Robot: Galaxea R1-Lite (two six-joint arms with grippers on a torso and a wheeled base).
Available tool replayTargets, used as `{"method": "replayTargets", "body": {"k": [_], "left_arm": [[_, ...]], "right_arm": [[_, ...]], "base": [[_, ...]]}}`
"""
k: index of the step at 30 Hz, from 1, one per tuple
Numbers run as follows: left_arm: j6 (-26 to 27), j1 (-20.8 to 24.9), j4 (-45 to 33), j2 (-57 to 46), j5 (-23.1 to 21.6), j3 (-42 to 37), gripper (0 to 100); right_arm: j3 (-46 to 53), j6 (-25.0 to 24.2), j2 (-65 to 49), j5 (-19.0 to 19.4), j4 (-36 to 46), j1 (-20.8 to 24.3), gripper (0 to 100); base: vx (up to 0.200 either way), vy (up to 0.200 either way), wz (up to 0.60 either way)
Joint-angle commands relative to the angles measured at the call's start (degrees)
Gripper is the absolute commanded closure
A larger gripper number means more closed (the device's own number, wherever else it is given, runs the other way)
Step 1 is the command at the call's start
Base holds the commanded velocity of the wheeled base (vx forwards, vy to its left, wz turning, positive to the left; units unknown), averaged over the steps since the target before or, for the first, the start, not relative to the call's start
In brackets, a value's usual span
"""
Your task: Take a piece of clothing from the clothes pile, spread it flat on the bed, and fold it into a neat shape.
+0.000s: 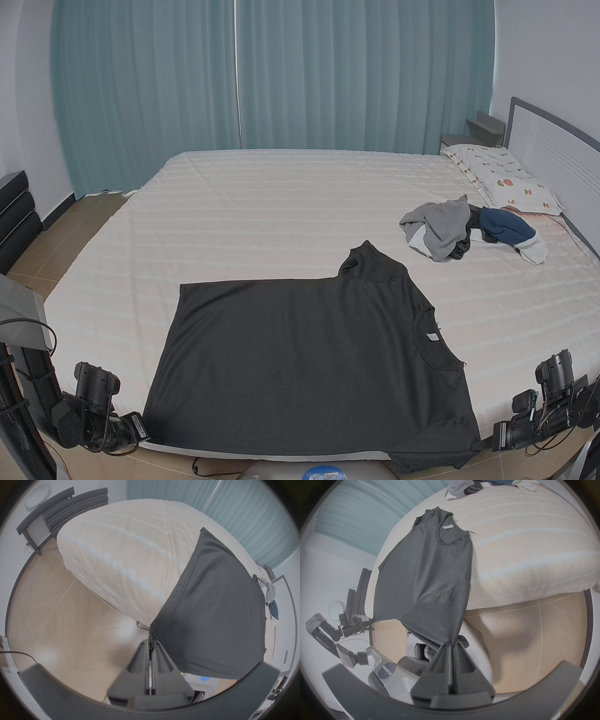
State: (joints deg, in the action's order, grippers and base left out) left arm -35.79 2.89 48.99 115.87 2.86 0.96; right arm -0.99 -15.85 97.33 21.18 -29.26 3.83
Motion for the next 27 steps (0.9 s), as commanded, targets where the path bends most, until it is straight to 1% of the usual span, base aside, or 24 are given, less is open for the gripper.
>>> {"method": "replayTargets", "body": {"k": [1,6,8,10,14,18,21,27], "left_arm": [[0.99,0.1,-1.97,-2.76,0.04,-0.7,100],[2.04,0.27,-5.14,-4.78,0.04,-0.7,100],[2.04,0.89,-6.63,-5.83,-0.05,-0.7,100],[2.39,0.98,-8.56,-6.62,-0.05,-0.7,100],[4.5,0.98,-9.53,-6.8,0.21,-0.7,100],[4.68,0.89,-7.69,-8.65,0.56,-0.52,100],[4.24,0.8,-4.26,-10.05,0.83,0.71,100],[3.71,0.45,2.16,-9.52,0.3,1.94,100]], "right_arm": [[0.99,0.82,-2.67,0.01,2.1,0.04,100],[0.99,1.87,-4.17,-0.26,4.3,-0.05,100],[0.99,2.4,-5.31,-1.05,6.05,0.13,100],[0.99,4.16,-6.1,-1.49,8.16,0.13,100],[0.81,4.86,-6.19,-1.58,7.81,-0.05,100],[-1.83,4.33,-7.77,-1.4,7.72,-0.22,100],[-4.02,4.33,-8.38,-1.31,7.64,-0.66,100],[-9.03,3.72,-7.68,-1.14,7.64,-2.25,100]], "base": [[0.0,0.0,0.0],[0.0,0.0,0.0],[0.0,0.0,0.0],[0.0,0.0,0.0],[0.0,0.0,0.0],[0.0,0.0,0.0],[0.0,0.0,0.0],[0.0,0.0,0.0]]}}
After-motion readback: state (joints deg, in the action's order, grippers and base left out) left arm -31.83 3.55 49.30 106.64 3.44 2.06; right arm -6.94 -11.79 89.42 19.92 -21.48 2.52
